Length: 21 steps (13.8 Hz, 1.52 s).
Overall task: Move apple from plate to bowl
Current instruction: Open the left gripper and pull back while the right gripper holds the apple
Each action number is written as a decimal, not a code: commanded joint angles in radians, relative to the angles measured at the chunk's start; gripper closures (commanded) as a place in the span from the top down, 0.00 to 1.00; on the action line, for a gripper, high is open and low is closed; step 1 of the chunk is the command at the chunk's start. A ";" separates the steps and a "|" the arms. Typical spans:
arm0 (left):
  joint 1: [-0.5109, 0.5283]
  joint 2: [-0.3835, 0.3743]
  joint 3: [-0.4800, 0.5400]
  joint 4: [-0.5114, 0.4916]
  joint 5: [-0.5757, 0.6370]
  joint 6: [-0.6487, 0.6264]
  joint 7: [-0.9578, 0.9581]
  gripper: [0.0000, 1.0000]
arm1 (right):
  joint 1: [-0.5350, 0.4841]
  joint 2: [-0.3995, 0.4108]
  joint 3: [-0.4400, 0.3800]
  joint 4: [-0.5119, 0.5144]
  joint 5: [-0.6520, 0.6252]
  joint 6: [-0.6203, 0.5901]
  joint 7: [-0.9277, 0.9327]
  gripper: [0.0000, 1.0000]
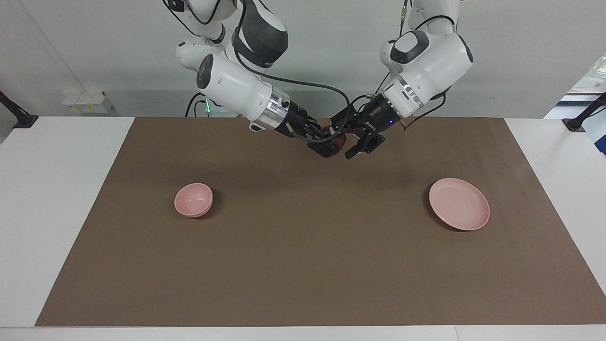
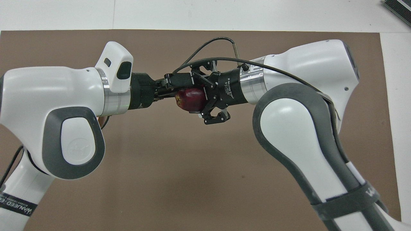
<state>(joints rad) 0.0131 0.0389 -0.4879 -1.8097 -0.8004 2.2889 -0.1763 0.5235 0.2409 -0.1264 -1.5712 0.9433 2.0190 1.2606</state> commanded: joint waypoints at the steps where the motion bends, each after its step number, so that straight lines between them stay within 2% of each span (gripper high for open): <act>1: -0.015 -0.083 -0.001 -0.031 0.047 -0.114 -0.044 0.04 | -0.016 0.020 -0.012 0.003 -0.032 0.032 0.002 0.84; 2: -0.013 -0.083 -0.001 -0.028 0.062 -0.123 -0.045 0.00 | -0.017 0.020 -0.012 0.003 -0.032 0.032 -0.004 0.76; 3: -0.013 -0.083 -0.001 -0.029 0.066 -0.124 -0.043 0.00 | -0.017 0.020 -0.012 0.003 -0.032 0.032 -0.010 0.15; 5: -0.013 -0.083 -0.001 -0.028 0.067 -0.134 -0.045 0.00 | -0.017 0.018 -0.012 -0.001 -0.038 0.030 -0.009 0.00; 8: -0.013 -0.082 -0.001 -0.025 0.066 -0.134 -0.046 0.00 | -0.017 0.017 -0.012 -0.001 -0.041 0.026 -0.010 0.00; 9: -0.010 -0.079 -0.005 -0.022 0.066 -0.134 -0.049 0.08 | -0.017 0.017 -0.012 -0.001 -0.041 0.024 -0.012 0.00; 10: -0.004 -0.076 -0.005 -0.020 0.066 -0.132 -0.036 0.99 | -0.017 0.017 -0.012 -0.001 -0.041 0.023 -0.013 0.00; 12: -0.002 -0.085 0.000 -0.020 0.067 -0.144 -0.048 1.00 | -0.022 0.012 -0.013 0.003 -0.056 0.015 -0.013 0.00; 14: 0.005 -0.106 0.011 -0.020 0.076 -0.199 -0.039 1.00 | -0.062 0.000 -0.012 0.011 -0.110 -0.047 -0.020 0.00; 15: 0.010 -0.122 0.031 -0.019 0.123 -0.221 -0.037 1.00 | -0.083 -0.014 -0.010 0.011 -0.118 -0.078 -0.041 0.00; 18: 0.010 -0.146 0.061 -0.016 0.327 -0.279 -0.035 1.00 | -0.157 -0.047 -0.012 0.010 -0.142 -0.184 -0.119 0.00; 21: 0.045 -0.139 0.063 0.016 0.599 -0.339 -0.022 1.00 | -0.264 -0.080 -0.012 0.010 -0.269 -0.313 -0.281 0.00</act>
<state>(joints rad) 0.0242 -0.0891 -0.4201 -1.8090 -0.3377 2.0007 -0.2038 0.3188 0.1903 -0.1454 -1.5569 0.7483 1.7742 1.0849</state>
